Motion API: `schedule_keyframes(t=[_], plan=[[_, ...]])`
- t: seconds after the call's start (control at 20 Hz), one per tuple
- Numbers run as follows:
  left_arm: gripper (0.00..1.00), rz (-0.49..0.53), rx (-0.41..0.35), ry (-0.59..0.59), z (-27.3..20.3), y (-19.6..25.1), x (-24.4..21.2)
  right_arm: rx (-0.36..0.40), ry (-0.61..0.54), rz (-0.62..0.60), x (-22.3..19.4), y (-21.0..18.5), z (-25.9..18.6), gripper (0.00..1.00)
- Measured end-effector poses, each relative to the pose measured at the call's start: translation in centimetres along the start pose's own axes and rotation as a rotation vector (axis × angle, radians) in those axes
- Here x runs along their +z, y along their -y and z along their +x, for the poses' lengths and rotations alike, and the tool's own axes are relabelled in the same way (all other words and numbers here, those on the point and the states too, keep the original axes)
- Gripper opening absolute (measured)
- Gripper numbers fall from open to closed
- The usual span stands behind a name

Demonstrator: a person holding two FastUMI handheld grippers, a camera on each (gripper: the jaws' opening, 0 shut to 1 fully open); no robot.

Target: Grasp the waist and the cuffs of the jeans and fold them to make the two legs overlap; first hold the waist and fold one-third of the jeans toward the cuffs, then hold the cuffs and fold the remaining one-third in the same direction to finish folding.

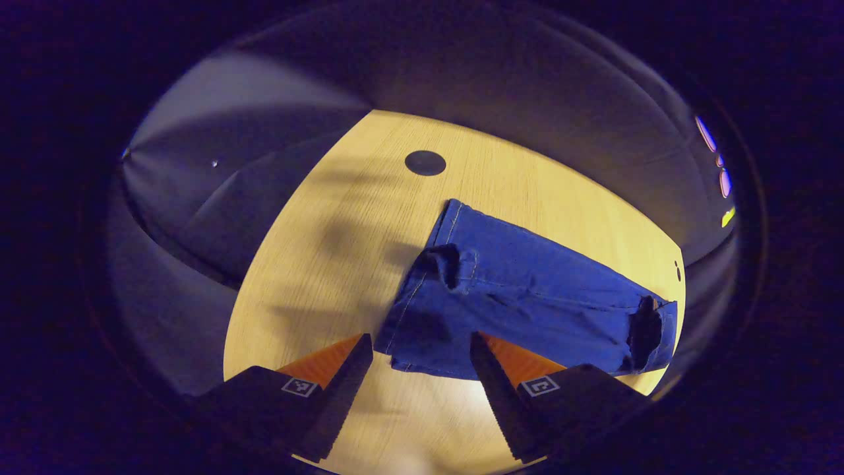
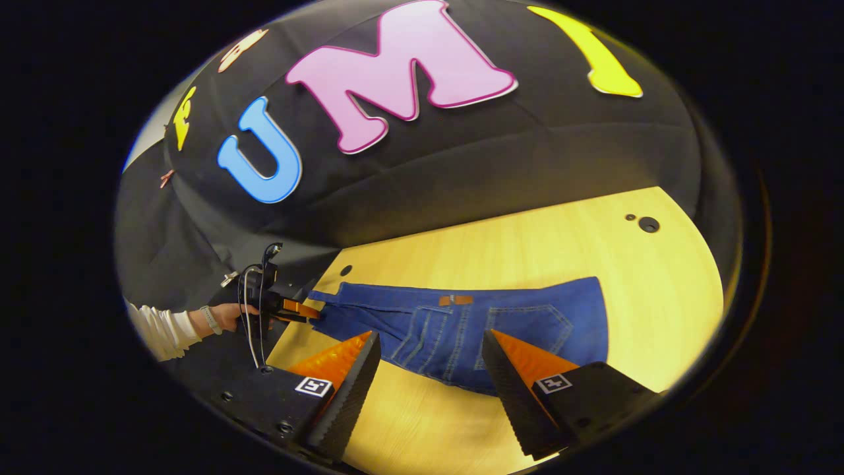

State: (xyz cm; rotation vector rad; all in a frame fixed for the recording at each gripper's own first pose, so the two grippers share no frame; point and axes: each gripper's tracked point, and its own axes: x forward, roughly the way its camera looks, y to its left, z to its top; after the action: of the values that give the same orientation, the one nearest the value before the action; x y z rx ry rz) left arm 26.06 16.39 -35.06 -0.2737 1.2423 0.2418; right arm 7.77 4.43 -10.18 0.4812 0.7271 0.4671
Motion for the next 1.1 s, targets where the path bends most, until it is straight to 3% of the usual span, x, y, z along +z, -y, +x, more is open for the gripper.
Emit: schedule_keyframes(t=[0.15,0.3,0.5,0.55,0.7,0.8,1.1], plan=[[0.95,0.05,0.068,-0.079,1.7,-0.3,-0.6,-0.023,0.003,0.023,-0.2,1.0,-1.4,0.95],[0.95,0.142,0.051,-0.126,2.0,0.8,-0.9,-0.03,0.0,0.013,-0.3,1.3,-2.3,0.95],[0.59,0.182,0.017,-0.169,2.1,3.0,-1.1,-0.004,-0.005,0.03,0.2,0.7,-3.4,0.95],[0.29,0.178,0.034,-0.175,2.4,3.0,-1.3,-0.001,-0.002,0.029,0.5,0.7,-3.6,0.95],[0.09,0.166,0.04,-0.155,2.0,3.0,-0.9,-0.011,0.0,0.02,1.1,1.5,-4.5,0.95],[0.07,0.15,-0.023,-0.144,1.0,4.5,-0.5,-0.01,0.003,0.007,1.5,1.7,-5.1,0.95],[0.06,0.291,-0.224,0.033,-8.4,13.1,2.4,0.036,0.013,0.002,2.3,1.3,-5.9,0.95]])
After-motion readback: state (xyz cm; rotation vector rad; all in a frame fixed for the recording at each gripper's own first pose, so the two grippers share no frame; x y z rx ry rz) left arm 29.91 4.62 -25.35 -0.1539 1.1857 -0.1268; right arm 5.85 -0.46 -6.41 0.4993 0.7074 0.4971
